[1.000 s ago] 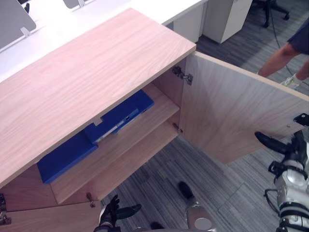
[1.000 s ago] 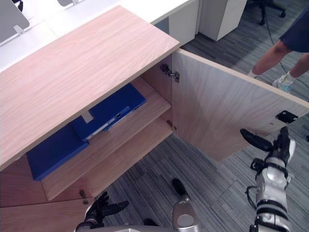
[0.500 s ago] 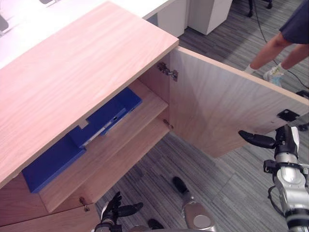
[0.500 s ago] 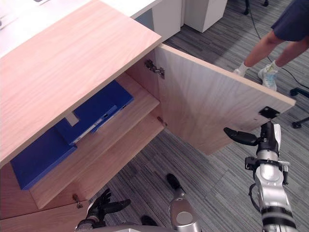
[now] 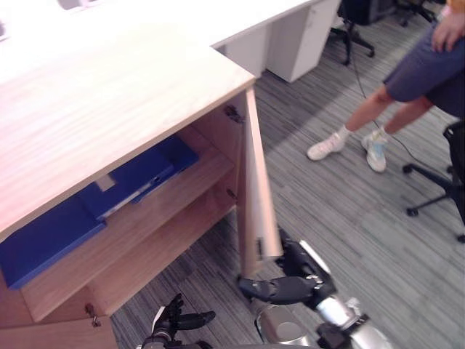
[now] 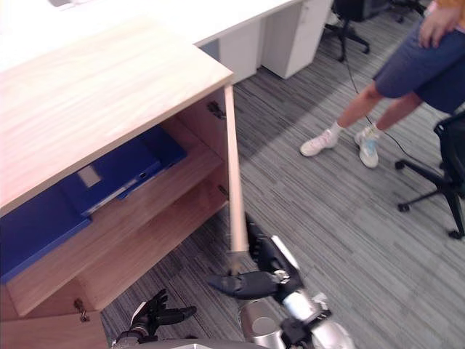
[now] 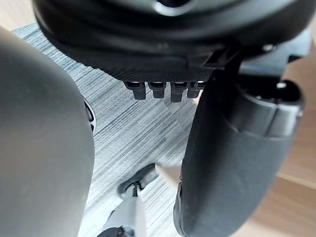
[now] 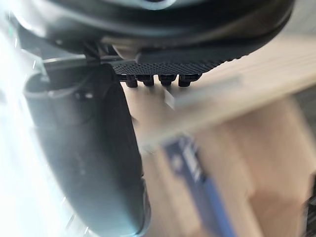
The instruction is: Walk over to the cabinet, pick up the folder, carry it to the office cabinet, place the folder inside the office cabinet, then close the office cabinet door
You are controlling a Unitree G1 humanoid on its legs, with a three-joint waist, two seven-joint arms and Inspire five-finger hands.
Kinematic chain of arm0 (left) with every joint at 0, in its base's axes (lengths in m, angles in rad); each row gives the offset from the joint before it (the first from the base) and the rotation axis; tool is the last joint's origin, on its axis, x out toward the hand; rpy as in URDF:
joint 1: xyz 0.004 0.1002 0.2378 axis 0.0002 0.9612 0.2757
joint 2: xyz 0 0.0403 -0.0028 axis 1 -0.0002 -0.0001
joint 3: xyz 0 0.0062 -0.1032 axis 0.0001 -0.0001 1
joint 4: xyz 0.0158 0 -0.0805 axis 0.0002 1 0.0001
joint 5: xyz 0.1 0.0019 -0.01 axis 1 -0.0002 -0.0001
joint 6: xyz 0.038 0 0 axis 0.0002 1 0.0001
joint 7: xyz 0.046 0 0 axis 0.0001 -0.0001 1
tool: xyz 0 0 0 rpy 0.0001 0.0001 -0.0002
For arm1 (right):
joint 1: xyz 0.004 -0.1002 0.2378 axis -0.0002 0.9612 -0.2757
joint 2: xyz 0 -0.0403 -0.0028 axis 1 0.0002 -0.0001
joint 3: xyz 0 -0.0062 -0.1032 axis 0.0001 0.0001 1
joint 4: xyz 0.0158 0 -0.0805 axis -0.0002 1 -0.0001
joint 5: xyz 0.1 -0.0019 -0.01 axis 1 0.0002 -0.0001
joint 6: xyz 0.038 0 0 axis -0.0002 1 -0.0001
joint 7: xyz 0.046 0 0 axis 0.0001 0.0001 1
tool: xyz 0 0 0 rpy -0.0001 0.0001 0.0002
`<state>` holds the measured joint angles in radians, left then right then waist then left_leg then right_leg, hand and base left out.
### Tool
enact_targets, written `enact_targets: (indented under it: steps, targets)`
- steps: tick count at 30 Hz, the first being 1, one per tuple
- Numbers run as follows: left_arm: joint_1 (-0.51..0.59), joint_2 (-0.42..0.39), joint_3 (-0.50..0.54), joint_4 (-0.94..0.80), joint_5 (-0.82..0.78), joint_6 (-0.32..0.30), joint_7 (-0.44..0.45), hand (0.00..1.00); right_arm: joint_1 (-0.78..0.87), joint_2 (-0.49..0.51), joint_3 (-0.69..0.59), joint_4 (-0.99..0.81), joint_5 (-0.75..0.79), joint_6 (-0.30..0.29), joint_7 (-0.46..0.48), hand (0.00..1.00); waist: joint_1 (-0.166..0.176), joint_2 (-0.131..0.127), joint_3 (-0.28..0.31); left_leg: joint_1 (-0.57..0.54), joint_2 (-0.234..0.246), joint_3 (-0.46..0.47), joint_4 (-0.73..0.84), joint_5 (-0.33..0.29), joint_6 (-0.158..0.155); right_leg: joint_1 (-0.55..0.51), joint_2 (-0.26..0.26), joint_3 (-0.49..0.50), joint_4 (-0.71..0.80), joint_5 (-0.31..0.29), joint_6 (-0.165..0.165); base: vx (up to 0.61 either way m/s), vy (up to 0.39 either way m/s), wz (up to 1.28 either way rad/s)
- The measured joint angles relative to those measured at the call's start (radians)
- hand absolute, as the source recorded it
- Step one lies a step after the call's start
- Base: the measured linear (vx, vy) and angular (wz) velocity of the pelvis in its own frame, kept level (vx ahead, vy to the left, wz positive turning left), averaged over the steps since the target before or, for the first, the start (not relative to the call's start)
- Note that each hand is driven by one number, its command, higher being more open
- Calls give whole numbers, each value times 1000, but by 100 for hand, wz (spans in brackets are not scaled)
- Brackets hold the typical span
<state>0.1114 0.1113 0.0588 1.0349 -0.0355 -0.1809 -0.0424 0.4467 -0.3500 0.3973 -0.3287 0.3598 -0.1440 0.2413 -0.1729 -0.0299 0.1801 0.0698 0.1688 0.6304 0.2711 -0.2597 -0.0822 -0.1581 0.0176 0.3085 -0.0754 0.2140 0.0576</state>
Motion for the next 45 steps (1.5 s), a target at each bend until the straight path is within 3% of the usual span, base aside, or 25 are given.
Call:
enact_targets:
  steps: [5, 8, 9, 13, 18, 22, 25, 29, 38, 45]
  targets:
    - [-15, 10, -5, 1, -1, 6, 26, 100, -281, 132, 59, 218, -9, -36, -50, 100, 63, -17, -32, -46, -4, -103, 23, 6, 20, 18, -30, -100, 0, 2, -2, -22, 4, 65]
    - [-19, 7, -1, -10, -4, 9, 46, 100, -414, 195, -15, 385, -13, -65, -126, 100, 103, -16, -42, -73, -15, -192, 19, 17, 29, 41, -53, -186, 0, -17, -3, -18, -6, 98]
    - [-22, 5, 7, -18, -9, 15, 56, 100, -499, 224, -103, 489, -20, -81, -202, 100, 121, -15, -42, -102, -32, -262, 4, 37, 36, 43, -74, -253, 4, -31, -1, -16, -20, 125]
    - [-20, -2, 55, -28, -34, 24, 82, 100, -597, 220, -305, 706, -52, -106, -351, 100, 150, -8, -43, -124, -63, -380, -44, 85, 43, 70, -107, -373, 11, -58, 3, -16, -22, 98]
    - [-2, -11, 72, -60, -52, 25, 102, 100, -594, 170, -399, 810, -52, -93, -425, 100, 176, 6, -45, -125, -103, -501, -135, 153, 42, 89, -137, -495, 26, -96, 9, -12, -24, 82]
    - [43, -11, 102, -116, -105, 23, 115, 100, -526, 169, -438, 837, -53, -89, -422, 100, 193, 7, -45, -113, -114, -620, -198, 205, 40, 133, -145, -620, 39, -139, 12, 44, -52, 95]
    - [74, -12, 131, -149, -154, 22, 118, 100, -458, 170, -434, 920, -86, -76, -372, 100, 224, 10, -47, -107, -118, -689, -242, 236, 35, 158, -151, -697, 45, -163, 15, 69, -29, 73]
    - [145, -16, 211, -296, -230, 18, 107, 100, -421, 214, -436, 1171, -167, -1, -326, 100, 266, 25, -43, -115, -147, -815, -270, 261, 34, 214, -169, -832, 47, -194, 27, 79, -38, 97]
    - [224, 4, 381, -651, -363, -22, 101, 100, -444, 223, -502, 1205, -207, 13, -341, 100, 322, 40, -37, -129, -188, -927, -322, 321, 45, 230, -204, -920, 68, -216, 26, -19, 23, 43]
    - [199, 140, 443, -766, -377, -55, 111, 100, -446, 222, -469, 1200, -208, 13, -328, 100, 343, 42, -36, -122, -185, -961, -358, 349, 48, 230, -207, -941, 93, -245, 27, -42, -14, 15]
